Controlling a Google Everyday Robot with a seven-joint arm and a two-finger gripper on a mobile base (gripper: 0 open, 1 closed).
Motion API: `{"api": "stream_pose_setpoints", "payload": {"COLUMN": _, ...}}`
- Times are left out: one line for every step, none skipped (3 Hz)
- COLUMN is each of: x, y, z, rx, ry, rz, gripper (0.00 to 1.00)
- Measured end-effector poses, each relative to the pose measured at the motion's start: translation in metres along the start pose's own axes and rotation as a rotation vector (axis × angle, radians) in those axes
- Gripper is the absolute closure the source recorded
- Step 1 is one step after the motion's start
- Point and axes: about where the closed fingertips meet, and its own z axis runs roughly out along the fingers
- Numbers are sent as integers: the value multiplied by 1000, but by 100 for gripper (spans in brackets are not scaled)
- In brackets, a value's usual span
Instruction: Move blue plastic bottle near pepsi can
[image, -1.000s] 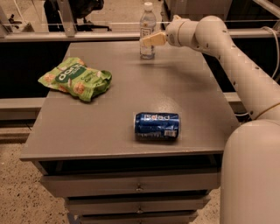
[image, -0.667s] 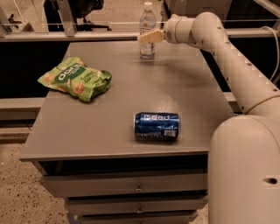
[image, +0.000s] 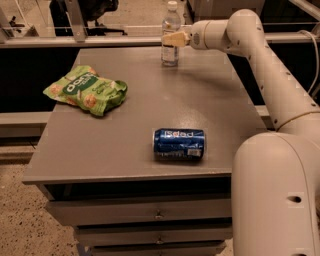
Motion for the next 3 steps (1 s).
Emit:
{"api": "stream_pose_setpoints", "payload": {"x": 6, "y": 23, "z": 2, "rx": -91, "ry": -26, "rz": 72, "gripper": 62}}
{"api": "stream_pose_setpoints", "payload": {"x": 3, "y": 45, "z": 3, "rx": -164, "ry": -63, "rz": 99, "gripper": 85}}
{"api": "stream_pose_setpoints", "payload": {"x": -10, "y": 61, "z": -19, "rx": -190, "ry": -64, "rz": 30, "gripper": 100}}
